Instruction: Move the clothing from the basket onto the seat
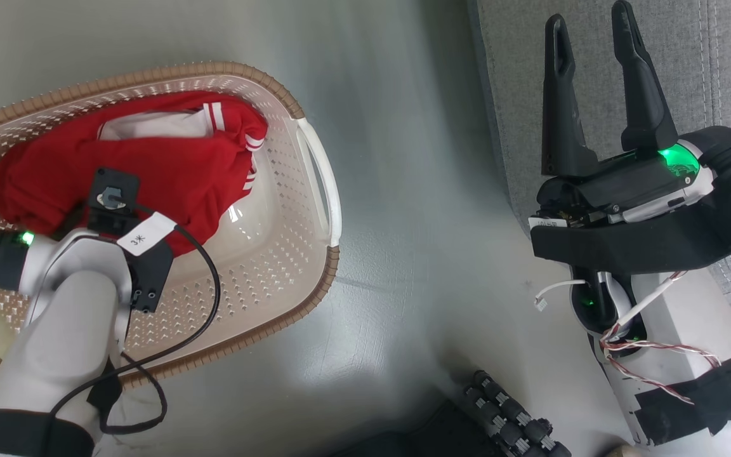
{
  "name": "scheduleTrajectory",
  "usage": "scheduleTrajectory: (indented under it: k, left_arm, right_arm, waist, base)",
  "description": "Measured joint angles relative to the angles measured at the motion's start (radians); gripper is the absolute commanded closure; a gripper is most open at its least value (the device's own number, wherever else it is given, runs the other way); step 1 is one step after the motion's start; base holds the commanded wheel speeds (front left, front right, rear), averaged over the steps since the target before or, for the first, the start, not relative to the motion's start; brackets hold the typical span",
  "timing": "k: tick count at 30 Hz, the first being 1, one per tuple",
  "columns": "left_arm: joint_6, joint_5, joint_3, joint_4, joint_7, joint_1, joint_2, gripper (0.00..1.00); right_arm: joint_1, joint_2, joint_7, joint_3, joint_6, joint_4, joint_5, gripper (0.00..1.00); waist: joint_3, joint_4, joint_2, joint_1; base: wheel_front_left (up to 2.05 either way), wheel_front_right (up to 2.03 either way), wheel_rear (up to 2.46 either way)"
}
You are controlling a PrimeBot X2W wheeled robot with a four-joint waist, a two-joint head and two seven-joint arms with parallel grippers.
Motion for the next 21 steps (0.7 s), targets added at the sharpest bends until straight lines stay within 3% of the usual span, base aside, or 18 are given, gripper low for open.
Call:
scheduleTrajectory:
  k: [1, 2, 3, 4, 12, 21]
  left_arm:
    - [0.000, 0.000, 0.000, 0.011, 0.006, -0.002, 0.000, 0.37]
    - [0.000, 0.000, 0.001, 0.019, 0.011, -0.004, 0.000, 0.54]
    - [0.000, 0.000, 0.002, 0.027, 0.012, -0.005, -0.001, 0.95]
    - [0.001, 0.000, 0.002, 0.035, 0.013, -0.006, -0.001, 1.00]
    - [0.008, 0.001, -0.001, 0.075, 0.007, -0.009, -0.015, 1.00]
    - [0.009, -0.039, 0.030, 0.076, -0.090, -0.009, -0.069, 1.00]
  right_arm:
    - [-0.001, 0.001, -0.001, 0.000, 0.000, 0.002, 0.002, 0.00]
    - [-0.003, 0.001, -0.001, 0.000, 0.001, 0.005, 0.005, 0.00]
    - [-0.004, 0.002, -0.004, 0.000, 0.001, 0.008, 0.006, 0.00]
    - [-0.007, 0.002, -0.004, 0.000, 0.002, 0.011, 0.007, 0.00]
    - [-0.017, 0.007, -0.013, -0.003, 0.009, 0.041, 0.006, 0.00]
    - [-0.018, -0.007, -0.014, -0.003, 0.024, 0.080, -0.009, 0.00]
  waist:
    - [0.000, 0.000, 0.0000, 0.0000]
    - [0.000, 0.000, 0.0000, 0.0000]
    - [0.000, 0.000, 0.0000, 0.0000]
    - [0.000, 0.000, 0.0000, 0.0000]
    - [-0.018, 0.006, -0.0001, 0.0000]
    - [-0.068, 0.028, -0.0002, 0.0000]
  base:
    - [0.00, 0.00, 0.00]
    - [0.00, 0.00, 0.00]
    - [0.00, 0.00, 0.00]
    - [0.00, 0.00, 0.00]
    - [0.00, 0.00, 0.00]
    - [0.00, 0.00, 0.00]
